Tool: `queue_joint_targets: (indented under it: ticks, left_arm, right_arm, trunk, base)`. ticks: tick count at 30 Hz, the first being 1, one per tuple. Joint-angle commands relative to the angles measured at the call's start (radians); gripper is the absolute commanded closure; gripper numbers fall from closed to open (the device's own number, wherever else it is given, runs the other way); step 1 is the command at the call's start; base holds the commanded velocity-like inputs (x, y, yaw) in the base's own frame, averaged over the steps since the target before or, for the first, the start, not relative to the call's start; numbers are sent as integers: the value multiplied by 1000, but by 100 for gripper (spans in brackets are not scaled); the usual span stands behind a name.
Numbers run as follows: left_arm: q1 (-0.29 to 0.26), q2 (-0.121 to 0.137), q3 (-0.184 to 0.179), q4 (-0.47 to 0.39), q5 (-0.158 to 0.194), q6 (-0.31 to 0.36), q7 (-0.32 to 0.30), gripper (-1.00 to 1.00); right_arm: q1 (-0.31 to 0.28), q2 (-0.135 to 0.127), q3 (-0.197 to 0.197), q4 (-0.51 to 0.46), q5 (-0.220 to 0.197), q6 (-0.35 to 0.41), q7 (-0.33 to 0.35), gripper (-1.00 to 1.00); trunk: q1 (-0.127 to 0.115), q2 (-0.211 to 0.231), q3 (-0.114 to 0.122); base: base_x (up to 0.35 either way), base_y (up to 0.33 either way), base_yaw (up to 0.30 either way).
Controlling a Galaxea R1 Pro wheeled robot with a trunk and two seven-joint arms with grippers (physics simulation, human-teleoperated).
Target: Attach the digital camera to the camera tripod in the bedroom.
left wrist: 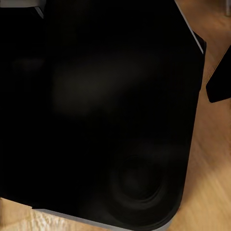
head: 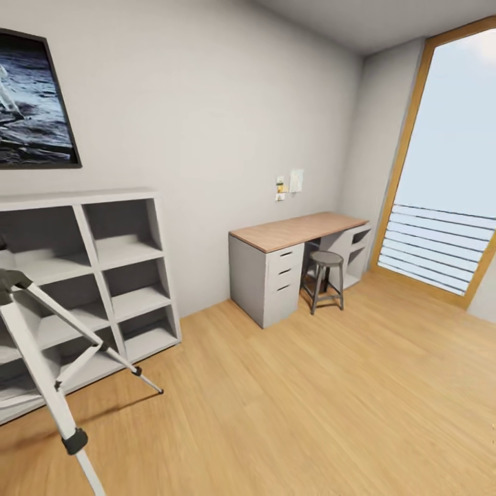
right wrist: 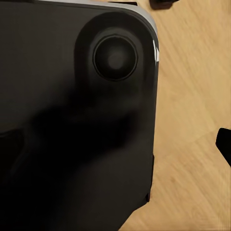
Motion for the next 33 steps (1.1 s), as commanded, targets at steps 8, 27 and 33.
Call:
queue_joint_targets:
  ticks: [8,27,33]
  left_arm:
    - [0,0,3,0,4,-2,0,-100]
    - [0,0,3,0,4,-2,0,-100]
    - [0,0,3,0,4,-2,0,-100]
  right_arm:
    - [0,0,0,0,1,-3,-2,-100]
    - [0,-5,3,0,5,-1,0,-100]
    - [0,-5,3,0,6,-1,0,-100]
  trunk:
    - [0,0,-1]
    - [0,0,-1]
    - [0,0,-1]
  base:
    - [71,0,-248]
    - [71,0,-27]
    - [71,0,0]
